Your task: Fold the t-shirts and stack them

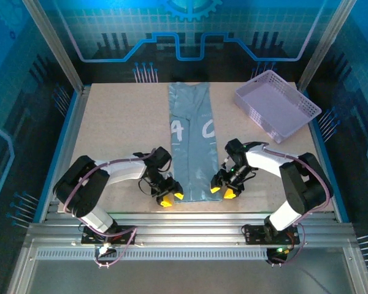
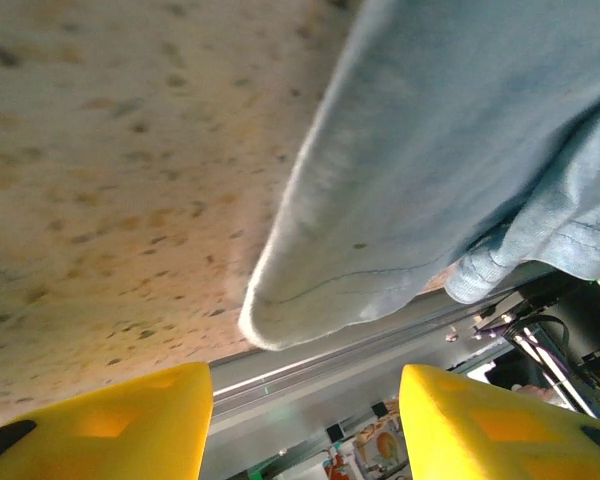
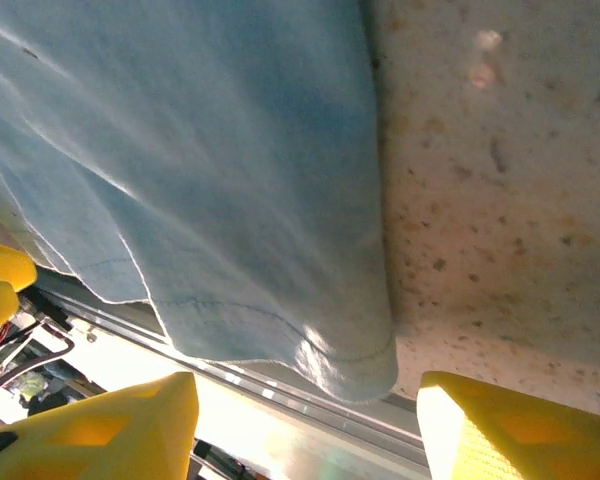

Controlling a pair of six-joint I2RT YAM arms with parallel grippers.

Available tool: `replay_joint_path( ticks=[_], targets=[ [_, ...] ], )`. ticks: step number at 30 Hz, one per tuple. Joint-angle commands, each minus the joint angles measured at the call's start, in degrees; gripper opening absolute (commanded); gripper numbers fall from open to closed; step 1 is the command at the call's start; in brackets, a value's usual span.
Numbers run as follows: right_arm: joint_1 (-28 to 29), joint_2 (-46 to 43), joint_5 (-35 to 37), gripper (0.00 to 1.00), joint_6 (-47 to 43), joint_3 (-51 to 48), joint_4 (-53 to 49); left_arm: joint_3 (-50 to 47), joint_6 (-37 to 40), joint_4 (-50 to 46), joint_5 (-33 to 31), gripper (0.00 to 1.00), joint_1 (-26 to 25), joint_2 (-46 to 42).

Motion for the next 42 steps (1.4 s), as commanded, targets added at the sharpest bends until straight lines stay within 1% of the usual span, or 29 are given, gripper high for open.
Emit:
replay_joint_path(
  ticks=[1,5,10,13,15,18,21,22,23,25,26,29,34,38,42],
  targets=[
    [1.28,0.83,-1.73,0.59,1.21,-1.15,1.26,0.22,-1.54,2.71,-1.79,0.52,-0.78,1.59],
    [1.63,0.48,-1.16,0.58,2.49,-2.26,1.98,1.18,-1.36,4.63,-2.53,0.46,-0.81,3.73],
    [2.14,1.09,0.31,0.55,3.41,-2.16,2.62,2.04,-2.22,7.09,-3.56,0.33,-0.80,5.79],
    [2.46,1.88,0.63,0.51,4.29,-2.27,4.45,2.74,-2.25,7.65,-3.96,0.26,-0.71,6.51],
    [2.88,3.03,0.81,0.46,5.20,-2.02,6.50,3.33,-1.72,7.34,-4.29,0.22,-0.73,6.69],
    [3.84,5.05,1.35,0.37,6.12,-0.39,7.53,4.08,-1.16,6.55,-4.83,0.14,-0.52,6.70],
    [4.44,4.90,3.08,0.21,6.57,0.62,6.85,4.10,-0.91,5.67,-5.80,0.02,-0.53,5.92],
    [4.49,4.45,3.90,0.15,6.67,0.79,6.36,3.99,-0.77,5.19,-6.34,0.00,-0.49,5.35],
    [4.60,3.64,5.05,0.10,6.46,1.17,5.29,4.05,-0.60,3.97,-7.46,0.00,-0.55,4.48],
    [5.03,1.62,7.56,0.01,5.61,2.07,2.67,4.13,-0.52,1.83,-9.13,0.00,-0.51,1.85],
    [5.25,0.51,8.48,0.00,5.23,2.54,1.64,4.23,-0.46,1.08,-9.77,0.00,-0.54,0.19],
    [5.29,-2.51,9.29,0.00,4.93,2.92,-1.01,5.01,-0.92,-0.49,-10.79,0.00,-0.52,-4.28],
    [4.63,-5.56,10.43,0.00,6.57,9.34,-4.18,8.30,-2.78,-2.11,-12.23,0.00,0.37,-8.44],
    [2.88,-4.58,11.35,0.00,7.92,15.22,-5.40,11.23,-4.48,-2.31,-14.43,0.00,3.93,-9.50],
    [1.24,-0.18,12.93,0.00,7.42,23.17,-6.39,14.14,-7.54,1.34,-15.01,0.00,8.42,-7.91]
  ],
)
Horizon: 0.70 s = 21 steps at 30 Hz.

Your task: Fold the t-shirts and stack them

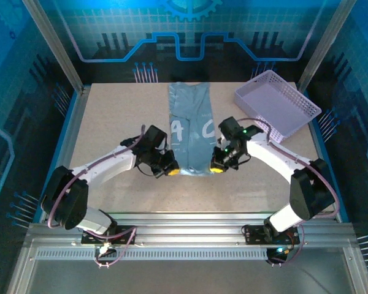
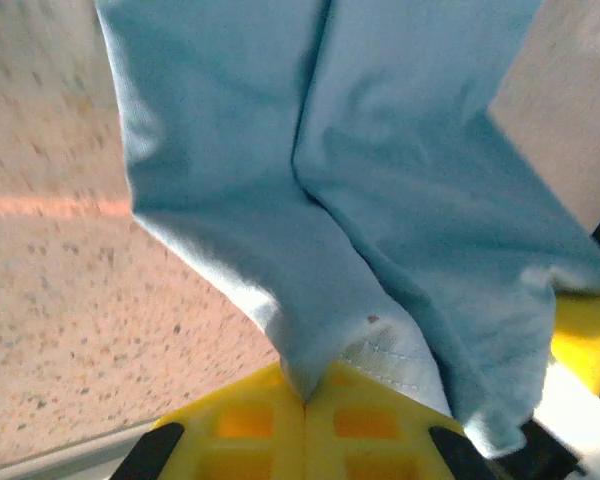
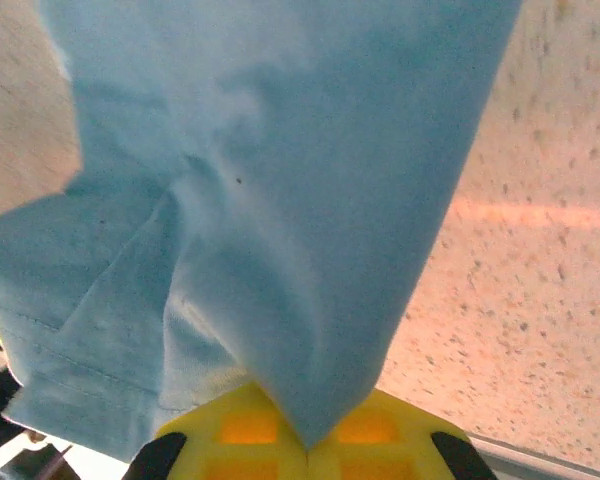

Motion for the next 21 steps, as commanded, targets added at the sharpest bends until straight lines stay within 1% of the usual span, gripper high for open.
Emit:
replay_joint_path(
  ticks=[1,3,6,11,13,16,17,18,20,21],
  targets=[
    [-2.00,4.27,2.47,0.00,0.31,7.36,-2.87,3.88,-4.00,2.57,-2.09,0.00,3.59,1.23],
    [-3.34,7.82,3.49,0.00,0.24,12.49,-3.82,6.54,-5.05,3.74,-2.83,0.00,5.48,3.20],
    [-5.41,14.12,4.87,0.00,-0.10,20.94,-4.63,11.52,-5.85,5.98,-1.58,0.00,8.73,8.63],
    [-8.71,27.00,5.19,0.00,1.10,34.48,-5.34,22.61,-4.40,8.42,0.89,0.00,13.18,20.80],
    [-9.42,31.37,5.42,0.00,1.43,39.46,-4.86,27.77,-3.84,7.67,2.00,0.00,14.14,25.85],
    [-10.12,38.55,6.23,0.00,1.66,48.33,-7.01,35.17,-3.32,6.58,3.14,0.00,15.02,32.55],
    [-10.43,41.10,6.12,0.00,1.67,51.16,-7.82,37.62,-3.09,6.25,3.71,0.01,15.28,34.89],
    [-10.66,42.86,6.23,0.01,1.53,53.45,-8.53,39.80,-2.83,5.75,4.28,0.07,15.51,36.97],
    [-11.02,46.06,6.51,0.24,0.54,57.01,-8.25,43.85,-1.91,3.52,4.62,0.25,15.99,40.63],
    [-11.26,46.93,5.81,0.41,-0.43,58.19,-7.21,45.74,-1.28,1.97,4.34,0.34,16.16,41.60]
  ],
)
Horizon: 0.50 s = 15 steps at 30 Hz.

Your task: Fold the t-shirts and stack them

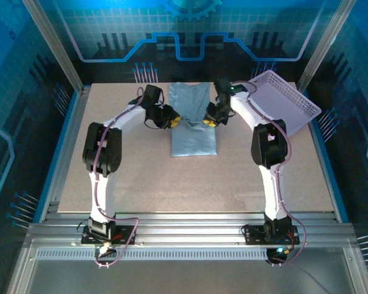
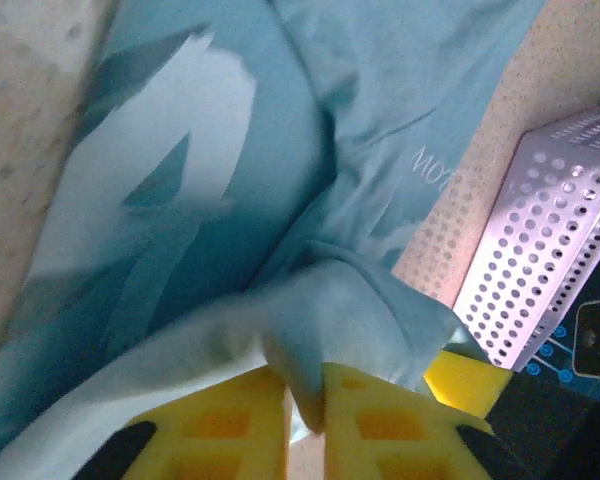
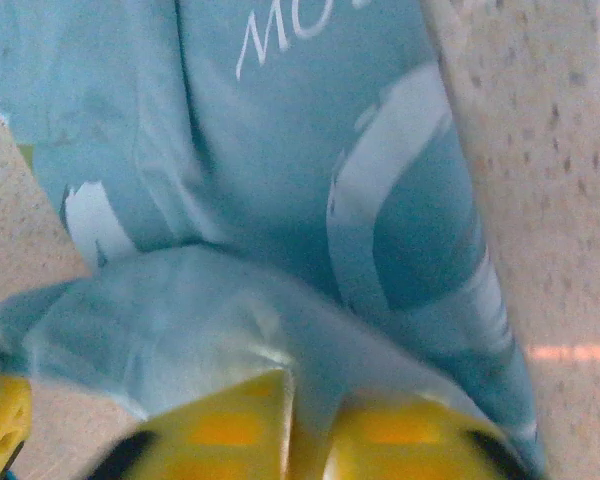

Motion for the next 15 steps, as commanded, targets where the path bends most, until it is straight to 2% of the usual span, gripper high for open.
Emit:
replay_joint_path(
  ticks=[1,2,3,4,5,9,12,15],
  targets=[
    [-1.08,3.03,-0.56,0.53,-2.09,5.11,-1.37,5.47,2.62,-5.04,1.72,0.42,0.80,2.30],
    [-1.31,2.87,-0.83,0.60,-3.09,5.87,-0.97,5.46,3.16,-5.20,0.76,0.50,0.79,1.31],
    [-1.59,2.58,-0.46,0.64,-3.63,6.42,-1.44,4.58,3.49,-4.80,0.25,0.52,0.79,-0.02],
    [-1.92,1.71,0.05,0.66,-4.39,6.35,-1.84,2.86,3.46,-3.97,-0.21,0.59,0.75,-2.10],
    [-2.29,0.54,0.30,0.67,-4.75,5.23,-2.13,0.40,3.38,-3.17,-0.70,0.60,0.71,-4.33],
    [-3.02,-8.72,0.41,0.65,-5.04,-8.55,1.65,-13.10,2.44,-3.17,-3.38,0.55,-0.07,-14.56],
    [-3.06,-15.84,-0.78,0.64,-4.51,-22.26,5.52,-25.31,-2.22,-0.69,-2.80,0.50,-1.25,-20.28],
    [-2.92,-21.33,-4.13,0.62,-1.78,-35.17,11.37,-35.53,-8.43,6.42,-1.28,0.49,-2.33,-22.91]
  ],
)
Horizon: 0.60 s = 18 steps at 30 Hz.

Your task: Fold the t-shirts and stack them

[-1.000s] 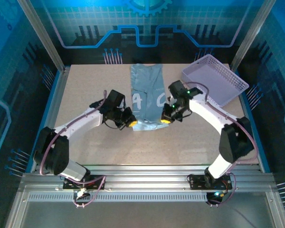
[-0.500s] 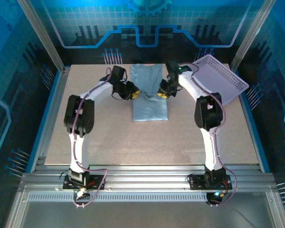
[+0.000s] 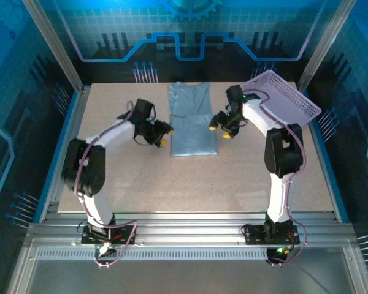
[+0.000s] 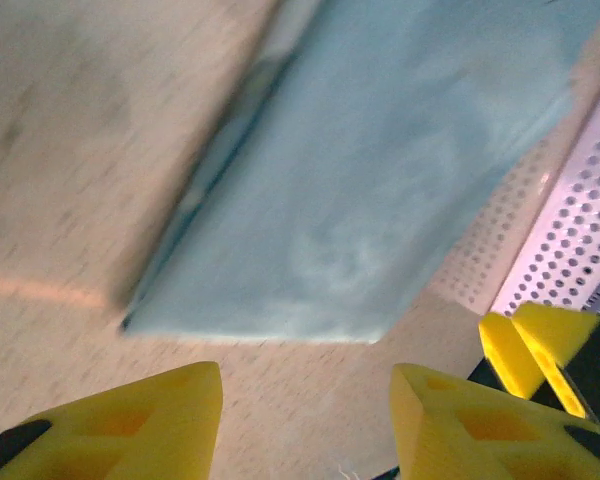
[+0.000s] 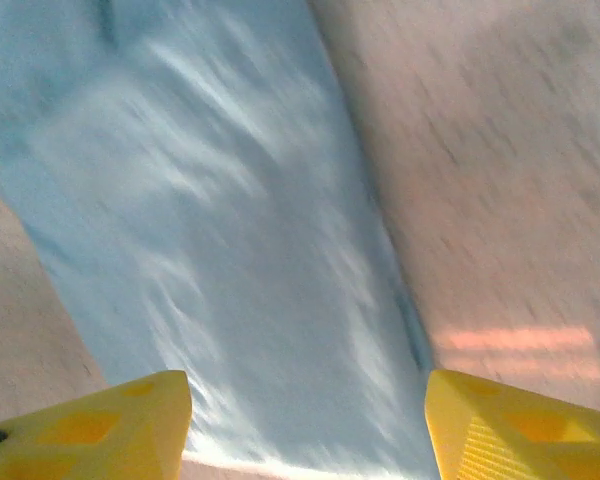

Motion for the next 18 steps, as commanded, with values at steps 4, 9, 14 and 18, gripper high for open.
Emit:
replay_joint_path(
  ticks=[4,9,14,18],
  targets=[
    [0.20,-5.68,-7.00,0.61,5.02,-15.80,11.20,-13.11,-14.38,16.05,2.23,0.51,-1.97,0.72],
    [0.16,-2.72,-8.89,0.59,6.66,-17.94,12.75,-11.74,-14.66,17.98,2.33,0.48,-2.54,4.62],
    [0.20,-0.43,-8.94,0.55,6.96,-16.89,13.61,-10.51,-14.33,19.93,1.85,0.41,-2.55,7.14],
    [0.32,2.01,-9.16,0.49,7.84,-15.22,13.66,-8.64,-14.41,21.68,1.68,0.36,-2.64,9.41]
  ],
)
